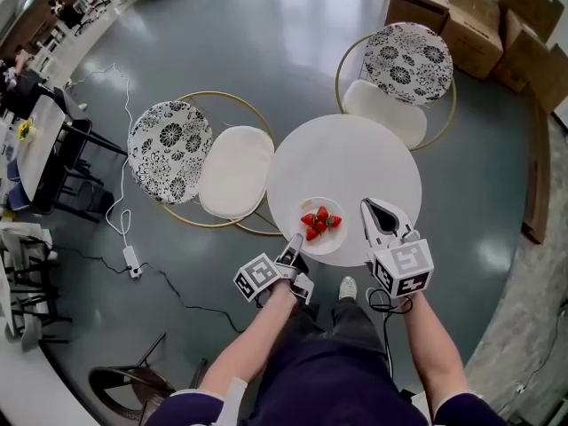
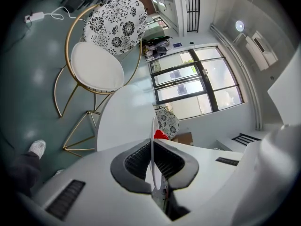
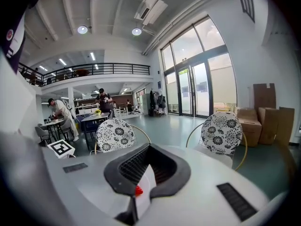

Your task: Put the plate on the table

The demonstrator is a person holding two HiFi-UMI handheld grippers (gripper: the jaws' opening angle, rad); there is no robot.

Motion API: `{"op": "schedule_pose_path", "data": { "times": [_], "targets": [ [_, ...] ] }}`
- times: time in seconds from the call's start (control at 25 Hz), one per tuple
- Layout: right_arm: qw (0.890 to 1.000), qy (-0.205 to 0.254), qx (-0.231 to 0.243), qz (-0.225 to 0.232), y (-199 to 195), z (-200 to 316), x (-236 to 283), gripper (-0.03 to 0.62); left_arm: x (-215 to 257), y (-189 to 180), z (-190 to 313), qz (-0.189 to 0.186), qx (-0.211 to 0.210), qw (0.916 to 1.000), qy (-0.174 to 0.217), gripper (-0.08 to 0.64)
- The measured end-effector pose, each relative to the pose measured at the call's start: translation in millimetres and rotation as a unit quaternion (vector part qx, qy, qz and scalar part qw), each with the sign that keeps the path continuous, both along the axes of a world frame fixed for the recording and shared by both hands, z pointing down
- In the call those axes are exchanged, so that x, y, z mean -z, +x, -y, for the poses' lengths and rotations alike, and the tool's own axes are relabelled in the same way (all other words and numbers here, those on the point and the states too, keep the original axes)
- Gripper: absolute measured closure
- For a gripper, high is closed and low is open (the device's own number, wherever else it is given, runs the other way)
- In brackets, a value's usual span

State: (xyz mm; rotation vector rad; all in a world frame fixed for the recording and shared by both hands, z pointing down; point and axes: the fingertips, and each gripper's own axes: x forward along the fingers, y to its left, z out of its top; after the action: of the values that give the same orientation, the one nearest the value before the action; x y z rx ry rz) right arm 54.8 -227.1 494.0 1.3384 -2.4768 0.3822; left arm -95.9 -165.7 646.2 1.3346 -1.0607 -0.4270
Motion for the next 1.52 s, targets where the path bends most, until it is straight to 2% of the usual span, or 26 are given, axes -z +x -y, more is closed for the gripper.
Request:
{"op": "schedule_pose_path", "data": {
  "times": [0.52,1.16,1.28,1.52],
  "targets": [
    [0.999,-0.024,0.02,-0.004,-8,10,-36,0.588,-48,1,7,0.01,0.005,0.9997,-0.024,0.545],
    [0.999,-0.035,0.023,-0.002,-8,4,-47,0.589,-60,4,12,0.034,0.006,0.9986,-0.039,0.543],
    [0.999,-0.033,0.024,-0.001,-7,4,-44,0.589,-61,3,11,0.05,-0.001,0.9976,-0.048,0.543],
    [0.999,-0.031,0.024,0.001,-5,4,-41,0.589,-63,2,11,0.119,-0.038,0.9907,-0.054,0.541]
  ]
}}
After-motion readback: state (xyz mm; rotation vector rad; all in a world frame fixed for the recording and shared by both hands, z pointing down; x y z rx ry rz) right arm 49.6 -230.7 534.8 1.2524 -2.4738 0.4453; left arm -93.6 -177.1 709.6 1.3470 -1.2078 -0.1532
